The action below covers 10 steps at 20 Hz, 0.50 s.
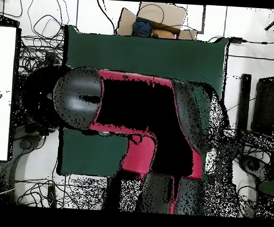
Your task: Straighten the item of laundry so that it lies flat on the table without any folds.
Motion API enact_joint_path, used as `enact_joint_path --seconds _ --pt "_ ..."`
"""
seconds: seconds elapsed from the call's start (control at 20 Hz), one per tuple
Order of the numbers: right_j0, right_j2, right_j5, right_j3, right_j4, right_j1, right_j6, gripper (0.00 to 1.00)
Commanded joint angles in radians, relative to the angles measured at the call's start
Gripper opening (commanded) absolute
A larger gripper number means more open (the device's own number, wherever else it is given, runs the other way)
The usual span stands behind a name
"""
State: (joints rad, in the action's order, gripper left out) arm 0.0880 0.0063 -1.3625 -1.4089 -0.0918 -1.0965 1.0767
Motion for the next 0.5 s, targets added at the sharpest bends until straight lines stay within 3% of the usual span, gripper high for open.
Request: enact_joint_path --seconds 0.05,0.5 --pt "-0.062 -0.106 -0.038 0.029 0.041 0.022 0.665 0.00" --pt "-0.059 -0.103 -0.094 0.086 0.051 0.023 0.644 0.00"
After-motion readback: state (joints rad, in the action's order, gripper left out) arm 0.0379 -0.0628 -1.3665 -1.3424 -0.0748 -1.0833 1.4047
